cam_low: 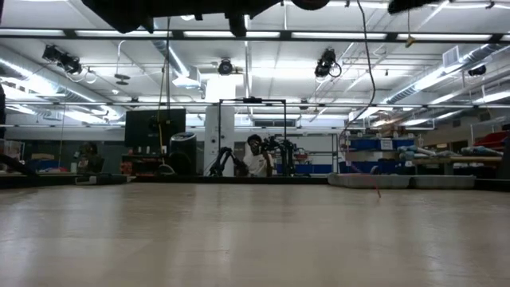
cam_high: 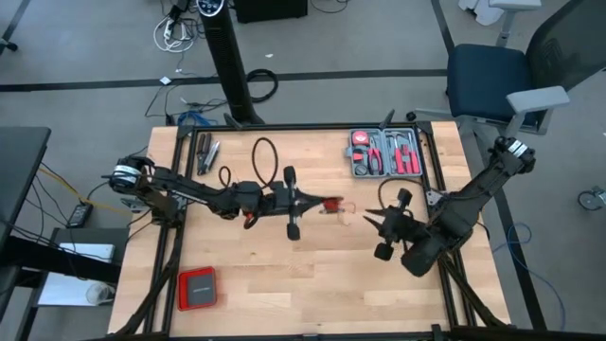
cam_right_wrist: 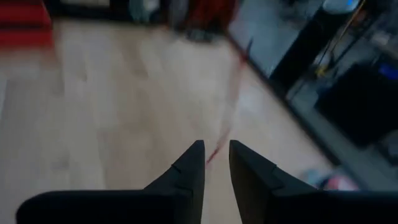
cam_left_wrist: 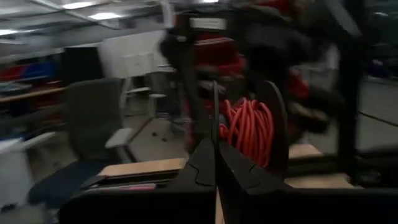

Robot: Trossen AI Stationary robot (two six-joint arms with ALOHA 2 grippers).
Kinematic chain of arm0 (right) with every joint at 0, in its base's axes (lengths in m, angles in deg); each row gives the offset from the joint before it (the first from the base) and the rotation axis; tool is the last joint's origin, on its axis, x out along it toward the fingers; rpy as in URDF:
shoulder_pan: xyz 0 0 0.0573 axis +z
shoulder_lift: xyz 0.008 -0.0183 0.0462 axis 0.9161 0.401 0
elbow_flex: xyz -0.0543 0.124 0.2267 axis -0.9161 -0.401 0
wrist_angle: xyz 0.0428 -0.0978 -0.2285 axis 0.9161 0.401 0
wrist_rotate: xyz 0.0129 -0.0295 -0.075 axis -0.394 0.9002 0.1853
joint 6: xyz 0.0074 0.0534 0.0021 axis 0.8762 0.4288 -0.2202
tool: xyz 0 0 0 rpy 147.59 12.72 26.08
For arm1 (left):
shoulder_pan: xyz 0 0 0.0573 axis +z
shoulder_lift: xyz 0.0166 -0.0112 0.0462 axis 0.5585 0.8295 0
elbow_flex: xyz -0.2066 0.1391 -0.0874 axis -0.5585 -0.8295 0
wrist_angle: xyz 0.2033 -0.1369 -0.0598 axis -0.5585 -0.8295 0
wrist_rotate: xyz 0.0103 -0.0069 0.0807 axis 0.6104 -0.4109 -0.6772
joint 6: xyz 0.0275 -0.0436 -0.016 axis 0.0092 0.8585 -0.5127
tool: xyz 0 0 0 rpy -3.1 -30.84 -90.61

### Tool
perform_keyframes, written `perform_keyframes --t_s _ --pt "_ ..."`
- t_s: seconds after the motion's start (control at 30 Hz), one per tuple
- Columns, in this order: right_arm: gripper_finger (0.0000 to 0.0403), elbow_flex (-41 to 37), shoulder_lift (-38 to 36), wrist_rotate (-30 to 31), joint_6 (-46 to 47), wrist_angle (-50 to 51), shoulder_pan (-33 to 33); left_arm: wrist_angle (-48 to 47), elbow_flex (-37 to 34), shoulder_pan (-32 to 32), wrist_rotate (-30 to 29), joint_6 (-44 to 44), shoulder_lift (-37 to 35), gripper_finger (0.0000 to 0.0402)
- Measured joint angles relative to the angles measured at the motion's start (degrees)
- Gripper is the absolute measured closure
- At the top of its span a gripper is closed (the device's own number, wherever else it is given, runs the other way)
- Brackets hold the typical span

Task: Coil cords
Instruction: Coil the red cable wire onto the black spool

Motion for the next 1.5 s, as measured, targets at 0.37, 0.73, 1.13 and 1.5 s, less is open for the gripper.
perform_keyframes --t_s 0.37,0.73,1.13,1.5 --pt "0.0336 0.0 -5.17 -8.84 -35.0 -31.86 -5.15 0.68 0.0 1.15 12.83 -2.87 0.21 0.0398" --pt "0.0338 0.0 -5.21 -19.35 -47.08 -39.4 -15.27 7.27 0.0 2.56 17.69 -0.15 7.47 0.0398" --pt "0.0353 -10.9 -13.22 -35.09 -48.15 -45.52 -27.37 5.46 -0.02 8.44 19.55 4.45 7.71 0.0398" --pt "0.0357 -25.87 -19.51 -47.57 -44.92 -57.38 -43.11 3.94 -0.02 17.13 21.55 9.4 7.64 0.0398"
